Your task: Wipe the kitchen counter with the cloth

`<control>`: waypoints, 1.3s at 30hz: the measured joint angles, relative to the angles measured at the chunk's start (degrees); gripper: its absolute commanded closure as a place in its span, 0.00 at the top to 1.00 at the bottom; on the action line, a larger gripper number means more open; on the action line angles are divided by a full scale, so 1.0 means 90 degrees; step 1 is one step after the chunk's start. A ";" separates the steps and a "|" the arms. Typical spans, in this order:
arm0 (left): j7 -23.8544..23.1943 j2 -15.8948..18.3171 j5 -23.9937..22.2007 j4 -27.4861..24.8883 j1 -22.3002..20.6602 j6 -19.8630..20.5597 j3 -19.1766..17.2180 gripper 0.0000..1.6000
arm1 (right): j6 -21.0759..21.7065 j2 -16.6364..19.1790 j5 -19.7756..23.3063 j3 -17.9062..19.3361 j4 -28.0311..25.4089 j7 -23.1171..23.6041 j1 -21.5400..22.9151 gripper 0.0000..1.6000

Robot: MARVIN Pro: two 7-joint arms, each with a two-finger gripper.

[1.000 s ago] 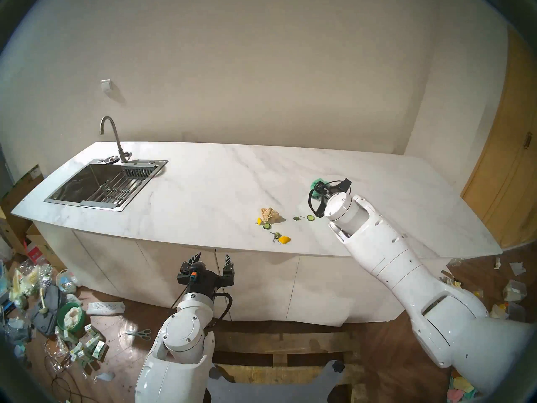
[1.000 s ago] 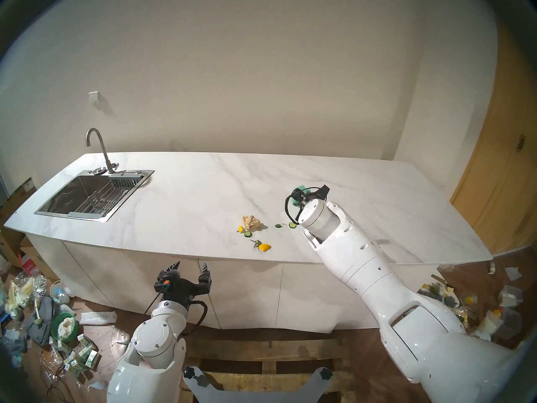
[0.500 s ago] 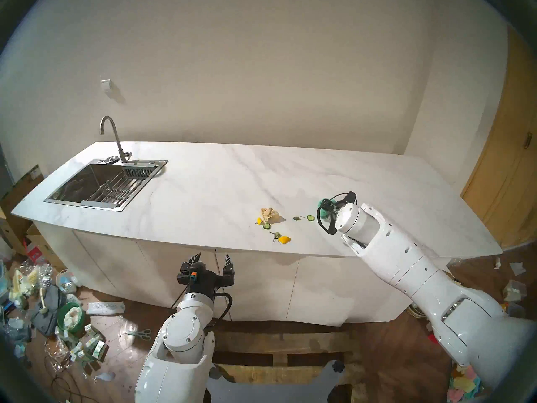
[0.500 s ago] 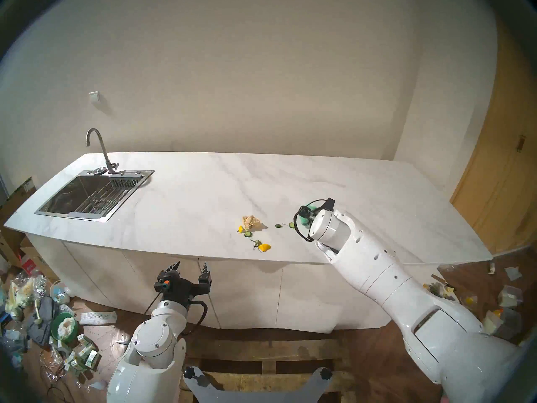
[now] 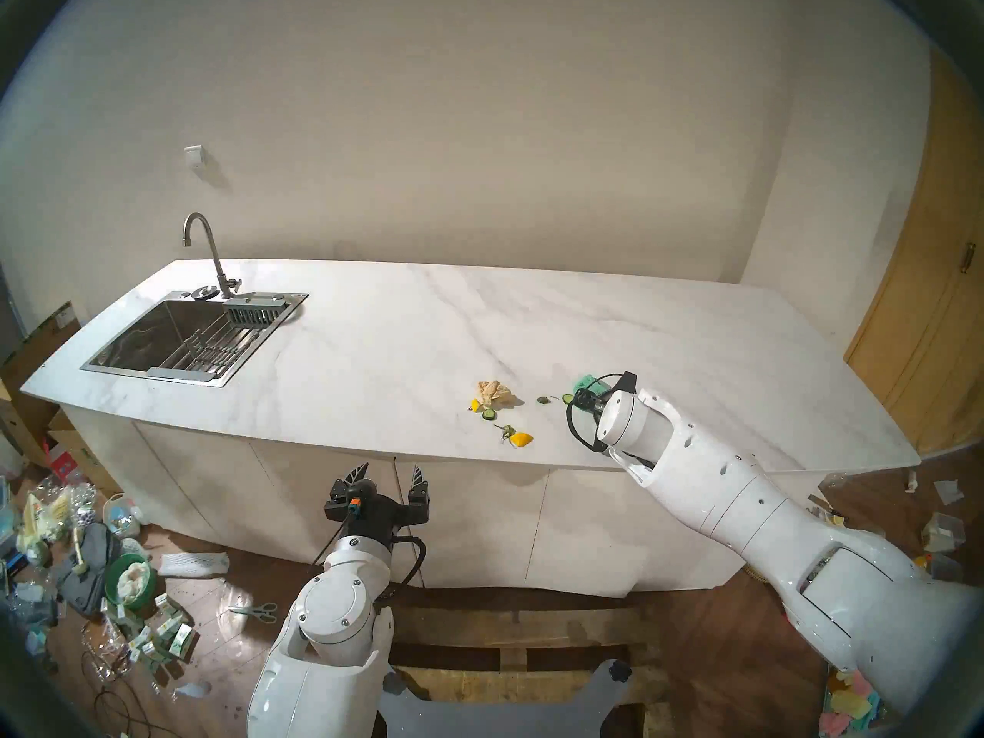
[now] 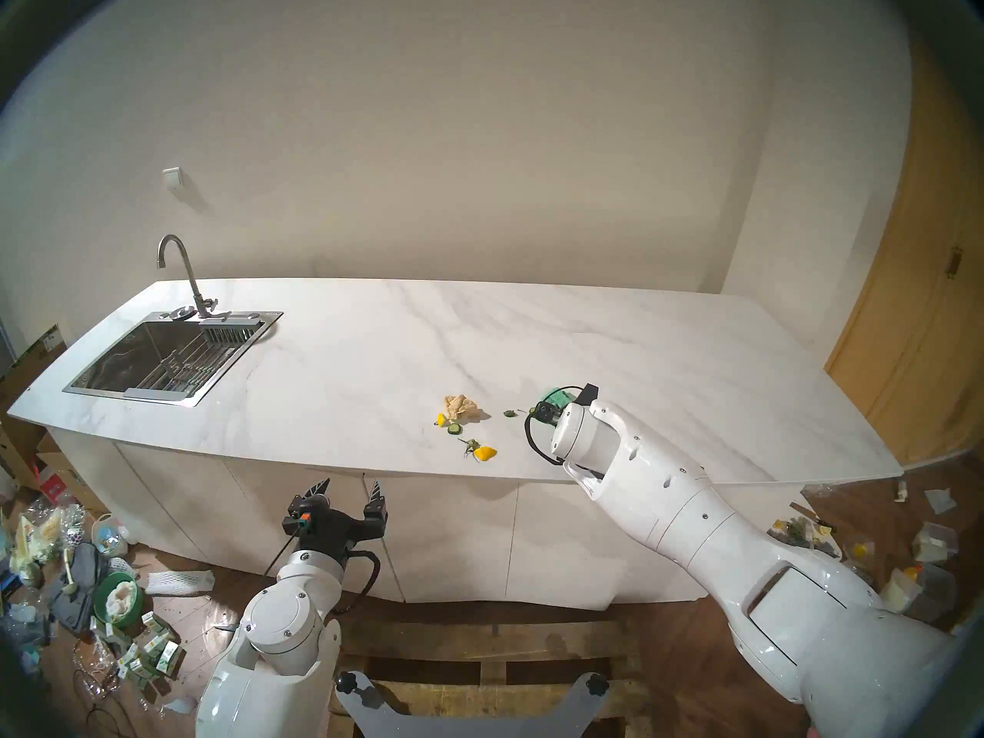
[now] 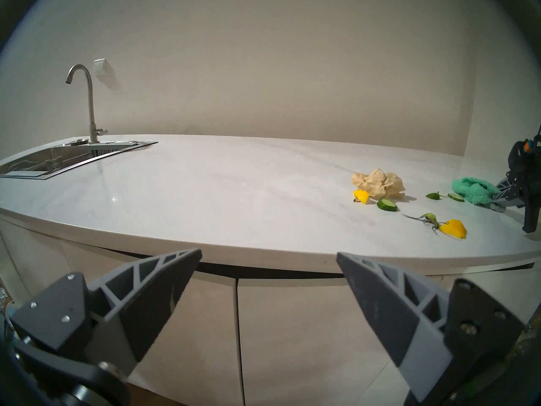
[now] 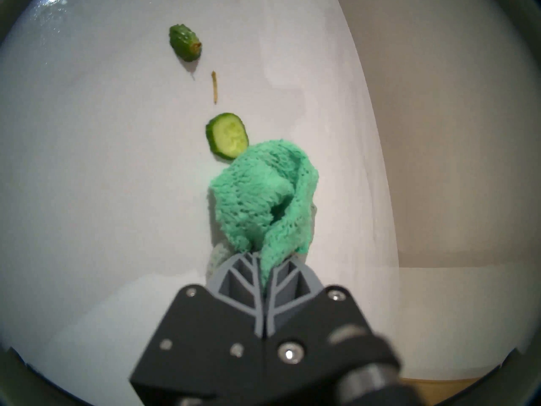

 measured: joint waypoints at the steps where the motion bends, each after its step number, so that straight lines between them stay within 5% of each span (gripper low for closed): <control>1: 0.0000 0.0000 0.0000 0.0000 0.0000 0.0000 0.0000 1.00 | -0.0020 -0.0033 0.0000 -0.0007 0.0026 -0.0006 0.0014 0.00; 12: 0.0001 0.0000 0.0002 0.0002 0.0000 0.0000 0.0000 1.00 | -0.0234 -0.0319 0.0066 -0.0151 0.0176 0.0057 0.0144 0.00; 39: 0.0002 0.0000 0.0001 0.0003 0.0000 0.0000 0.0000 1.00 | -0.0297 -0.0680 0.0372 -0.0303 -0.0584 0.0086 -0.0274 0.00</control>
